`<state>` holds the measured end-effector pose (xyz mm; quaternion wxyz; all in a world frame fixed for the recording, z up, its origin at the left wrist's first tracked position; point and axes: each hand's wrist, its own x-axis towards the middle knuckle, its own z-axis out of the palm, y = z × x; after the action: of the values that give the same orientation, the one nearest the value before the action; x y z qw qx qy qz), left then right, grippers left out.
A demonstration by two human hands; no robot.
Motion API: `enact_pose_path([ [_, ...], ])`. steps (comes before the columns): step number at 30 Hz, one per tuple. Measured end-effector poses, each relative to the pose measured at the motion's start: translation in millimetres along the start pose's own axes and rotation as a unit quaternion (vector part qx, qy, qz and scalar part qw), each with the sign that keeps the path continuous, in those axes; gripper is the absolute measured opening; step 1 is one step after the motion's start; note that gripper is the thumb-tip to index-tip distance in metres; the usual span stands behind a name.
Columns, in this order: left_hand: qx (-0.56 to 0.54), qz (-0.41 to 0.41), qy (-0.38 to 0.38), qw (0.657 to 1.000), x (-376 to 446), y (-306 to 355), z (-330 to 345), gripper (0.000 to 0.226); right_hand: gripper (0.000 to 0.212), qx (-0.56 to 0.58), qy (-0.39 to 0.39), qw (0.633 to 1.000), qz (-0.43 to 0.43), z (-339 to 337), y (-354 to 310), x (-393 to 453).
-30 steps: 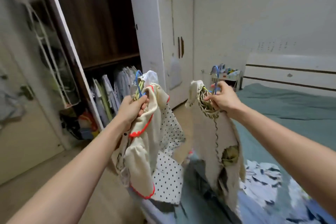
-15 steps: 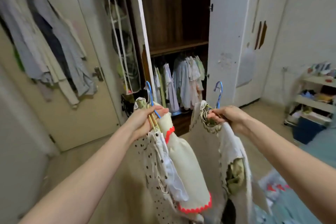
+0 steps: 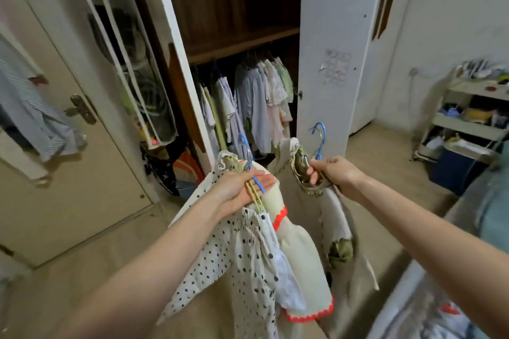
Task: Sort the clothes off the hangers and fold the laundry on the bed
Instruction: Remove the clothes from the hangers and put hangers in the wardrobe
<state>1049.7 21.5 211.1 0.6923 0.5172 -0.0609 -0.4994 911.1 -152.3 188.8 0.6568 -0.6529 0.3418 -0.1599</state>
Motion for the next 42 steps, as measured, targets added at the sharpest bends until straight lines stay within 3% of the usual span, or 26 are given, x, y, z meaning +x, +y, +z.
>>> enact_pose_path([
  [6,0.008,-0.045,-0.057,0.997,118.9,45.3,17.9,0.012,0.028,-0.055,0.054,0.997,-0.007,-4.6,-18.9,77.8],
  [16,0.042,-0.081,-0.071,0.993,269.9,98.9,60.7,0.021,0.013,-0.040,0.106,0.993,-0.024,-41.7,-44.3,214.1],
  [24,-0.001,-0.020,0.017,1.000,419.0,139.2,100.7,0.022,0.011,-0.011,0.013,1.000,-0.005,-110.7,-62.2,371.7],
  [29,-0.034,0.006,0.062,0.997,491.4,149.6,105.9,0.016,0.015,-0.091,-0.060,0.994,0.001,-126.5,-69.8,473.4],
  [32,-0.046,0.016,0.106,0.993,525.0,151.8,93.3,0.017,0.008,-0.129,-0.064,0.990,-0.001,-115.8,-64.2,536.9],
  [35,-0.069,0.025,0.148,0.986,557.1,163.3,78.8,0.011,0.019,-0.186,-0.046,0.981,-0.028,-103.6,-65.7,594.5],
  [39,-0.064,0.046,0.170,0.982,605.5,187.8,70.8,0.022,0.009,-0.399,-0.023,0.911,-0.104,-97.8,-71.2,663.1],
  [42,-0.069,0.060,0.178,0.980,649.1,203.6,67.5,0.030,0.013,-0.443,-0.048,0.888,-0.115,-91.9,-78.5,709.5],
])
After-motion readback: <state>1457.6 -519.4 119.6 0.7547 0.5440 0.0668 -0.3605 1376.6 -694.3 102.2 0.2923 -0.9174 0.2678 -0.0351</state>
